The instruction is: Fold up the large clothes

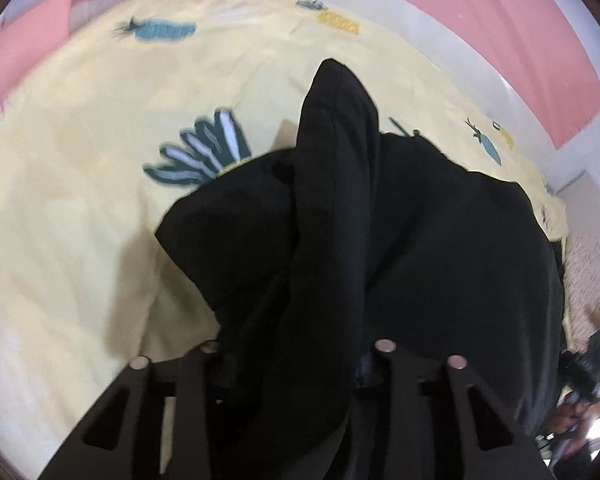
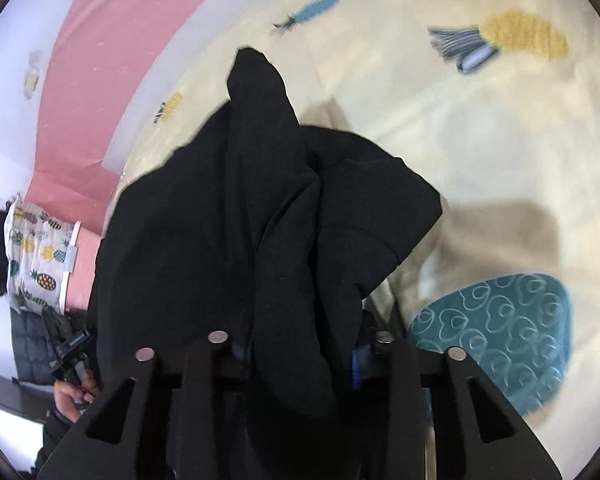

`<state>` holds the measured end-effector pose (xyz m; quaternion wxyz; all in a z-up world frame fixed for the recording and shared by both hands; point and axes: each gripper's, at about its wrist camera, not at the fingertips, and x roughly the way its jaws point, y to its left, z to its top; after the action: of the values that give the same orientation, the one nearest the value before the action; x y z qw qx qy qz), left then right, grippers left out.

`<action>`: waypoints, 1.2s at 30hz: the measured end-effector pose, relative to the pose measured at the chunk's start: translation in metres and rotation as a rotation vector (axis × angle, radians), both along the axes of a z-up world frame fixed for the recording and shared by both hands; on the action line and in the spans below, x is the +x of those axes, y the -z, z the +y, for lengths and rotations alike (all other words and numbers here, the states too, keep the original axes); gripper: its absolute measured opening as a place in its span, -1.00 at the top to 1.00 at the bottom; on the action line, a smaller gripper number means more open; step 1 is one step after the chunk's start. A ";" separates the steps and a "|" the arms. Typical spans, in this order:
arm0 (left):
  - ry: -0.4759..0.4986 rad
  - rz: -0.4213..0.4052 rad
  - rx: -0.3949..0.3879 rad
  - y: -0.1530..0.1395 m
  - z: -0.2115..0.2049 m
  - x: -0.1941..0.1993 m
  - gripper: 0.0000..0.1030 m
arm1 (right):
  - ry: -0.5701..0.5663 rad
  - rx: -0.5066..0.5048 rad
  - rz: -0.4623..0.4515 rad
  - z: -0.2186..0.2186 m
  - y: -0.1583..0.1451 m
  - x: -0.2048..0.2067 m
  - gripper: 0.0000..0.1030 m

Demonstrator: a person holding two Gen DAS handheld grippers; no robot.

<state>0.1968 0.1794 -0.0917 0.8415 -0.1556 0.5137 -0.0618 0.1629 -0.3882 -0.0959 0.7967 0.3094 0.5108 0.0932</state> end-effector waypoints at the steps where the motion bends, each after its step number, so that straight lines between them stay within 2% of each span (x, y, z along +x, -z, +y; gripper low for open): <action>1: 0.005 -0.011 0.001 -0.009 -0.001 -0.003 0.39 | 0.003 0.001 -0.014 0.000 -0.010 -0.003 0.40; 5: 0.025 -0.092 -0.054 -0.051 0.008 -0.020 0.42 | -0.011 0.004 -0.084 0.001 -0.046 -0.013 0.42; 9: 0.048 -0.156 -0.055 -0.084 0.007 -0.041 0.43 | -0.037 -0.002 -0.131 0.009 -0.068 -0.024 0.42; 13: 0.050 -0.175 -0.085 -0.098 0.020 -0.057 0.44 | -0.051 0.008 -0.156 0.011 -0.077 -0.043 0.42; 18: 0.047 -0.179 -0.104 -0.102 0.027 -0.062 0.44 | -0.074 0.004 -0.180 0.020 -0.085 -0.045 0.42; 26: 0.023 -0.226 -0.094 -0.118 0.038 -0.039 0.44 | -0.097 0.016 -0.214 0.042 -0.096 -0.012 0.42; 36: -0.013 -0.271 -0.056 -0.145 0.068 0.034 0.44 | -0.139 0.016 -0.238 0.076 -0.098 0.069 0.42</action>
<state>0.2306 0.2475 0.0538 0.8989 -0.1724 0.3924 -0.0911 0.2321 -0.3123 0.0021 0.8408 0.2666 0.4320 0.1883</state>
